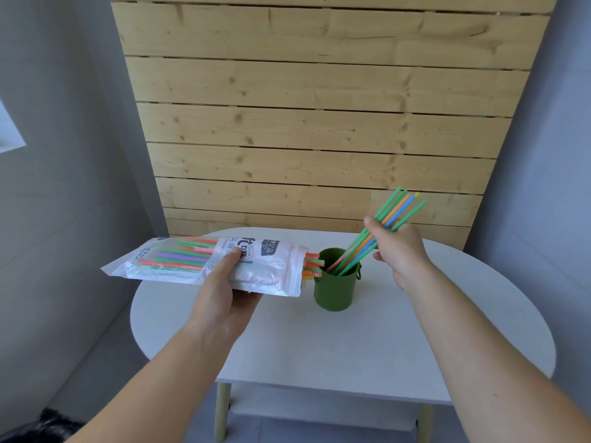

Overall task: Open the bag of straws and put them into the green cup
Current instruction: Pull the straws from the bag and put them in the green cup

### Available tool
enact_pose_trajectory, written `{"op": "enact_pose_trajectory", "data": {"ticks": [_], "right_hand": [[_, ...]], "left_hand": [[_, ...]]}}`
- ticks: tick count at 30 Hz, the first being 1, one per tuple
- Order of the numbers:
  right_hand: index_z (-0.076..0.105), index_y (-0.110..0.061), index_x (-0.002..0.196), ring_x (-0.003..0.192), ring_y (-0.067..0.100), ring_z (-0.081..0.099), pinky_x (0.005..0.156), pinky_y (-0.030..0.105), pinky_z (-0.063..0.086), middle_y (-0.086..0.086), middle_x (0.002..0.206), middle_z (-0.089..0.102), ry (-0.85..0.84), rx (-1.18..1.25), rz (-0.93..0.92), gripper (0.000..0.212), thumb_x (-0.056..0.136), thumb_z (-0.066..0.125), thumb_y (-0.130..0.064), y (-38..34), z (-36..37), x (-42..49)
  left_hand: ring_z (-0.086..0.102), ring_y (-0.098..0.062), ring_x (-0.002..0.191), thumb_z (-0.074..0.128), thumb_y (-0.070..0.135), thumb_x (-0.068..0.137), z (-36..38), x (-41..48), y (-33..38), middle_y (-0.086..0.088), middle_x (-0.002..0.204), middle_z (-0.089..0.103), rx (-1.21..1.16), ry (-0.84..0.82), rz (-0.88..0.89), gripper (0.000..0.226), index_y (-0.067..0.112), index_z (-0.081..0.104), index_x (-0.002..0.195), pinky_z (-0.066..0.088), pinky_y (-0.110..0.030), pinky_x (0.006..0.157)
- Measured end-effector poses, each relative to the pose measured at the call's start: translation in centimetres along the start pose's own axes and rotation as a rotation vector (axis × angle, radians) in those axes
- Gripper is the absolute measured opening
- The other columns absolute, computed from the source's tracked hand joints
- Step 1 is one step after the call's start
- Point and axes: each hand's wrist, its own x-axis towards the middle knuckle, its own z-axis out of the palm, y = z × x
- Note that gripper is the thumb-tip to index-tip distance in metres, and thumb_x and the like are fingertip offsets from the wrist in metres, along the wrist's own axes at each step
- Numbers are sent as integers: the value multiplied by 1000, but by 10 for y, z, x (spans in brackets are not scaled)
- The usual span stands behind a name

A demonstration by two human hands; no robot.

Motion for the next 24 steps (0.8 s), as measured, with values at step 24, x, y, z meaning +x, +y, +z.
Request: {"op": "enact_pose_trajectory", "data": {"ticks": [24], "right_hand": [[63, -11, 88, 42, 15, 51, 46, 23, 40, 1, 56, 59, -253, -123, 231, 56, 99, 40, -61, -4, -17, -72]], "left_hand": [[80, -24, 95, 66, 13, 98, 9, -21, 15, -9, 107, 81, 6, -37, 53, 17, 10, 70, 114, 66, -38, 71]]}}
